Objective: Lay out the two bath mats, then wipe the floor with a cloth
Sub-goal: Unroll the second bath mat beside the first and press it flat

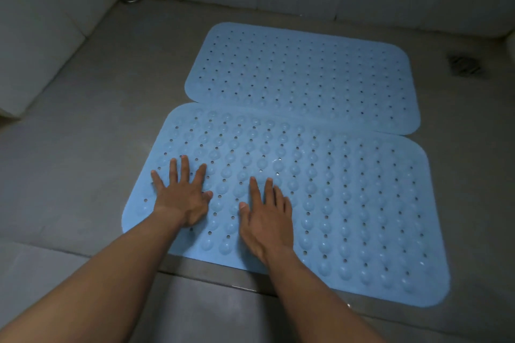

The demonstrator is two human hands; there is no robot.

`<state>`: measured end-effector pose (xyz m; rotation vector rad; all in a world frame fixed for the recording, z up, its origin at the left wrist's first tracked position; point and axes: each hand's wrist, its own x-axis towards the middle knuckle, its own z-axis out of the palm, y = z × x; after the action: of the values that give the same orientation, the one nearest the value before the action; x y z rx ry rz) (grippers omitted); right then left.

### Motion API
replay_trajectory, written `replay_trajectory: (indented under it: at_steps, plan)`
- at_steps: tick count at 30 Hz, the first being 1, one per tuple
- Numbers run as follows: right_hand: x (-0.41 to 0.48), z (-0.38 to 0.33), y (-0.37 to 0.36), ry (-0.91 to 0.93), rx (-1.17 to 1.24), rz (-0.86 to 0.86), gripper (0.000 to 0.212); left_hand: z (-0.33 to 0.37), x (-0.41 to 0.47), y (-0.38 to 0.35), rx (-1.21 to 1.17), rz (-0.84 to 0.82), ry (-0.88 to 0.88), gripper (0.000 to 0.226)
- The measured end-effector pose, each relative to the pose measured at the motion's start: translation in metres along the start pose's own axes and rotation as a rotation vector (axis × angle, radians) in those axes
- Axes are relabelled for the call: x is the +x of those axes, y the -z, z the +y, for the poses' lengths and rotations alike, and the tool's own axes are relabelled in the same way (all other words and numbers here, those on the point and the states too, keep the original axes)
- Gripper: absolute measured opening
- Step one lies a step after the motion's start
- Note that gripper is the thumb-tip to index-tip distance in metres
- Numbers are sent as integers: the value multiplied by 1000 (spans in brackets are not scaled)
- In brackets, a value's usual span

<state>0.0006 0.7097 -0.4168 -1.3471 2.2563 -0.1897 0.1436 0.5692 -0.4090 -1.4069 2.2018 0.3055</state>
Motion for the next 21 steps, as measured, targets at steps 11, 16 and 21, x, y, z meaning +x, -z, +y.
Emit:
replay_trajectory:
  at_steps: [11, 16, 21]
  plan:
    - [-34, 185, 59, -254, -120, 143, 62, 179, -31, -19, -115, 216, -312, 77]
    - [-35, 233, 59, -280, -133, 137, 67, 239, -32, -32, -105, 231, -391, 69]
    - [-31, 236, 45, -280, -141, 229, 67, 252, -31, -50, -88, 312, -349, 69]
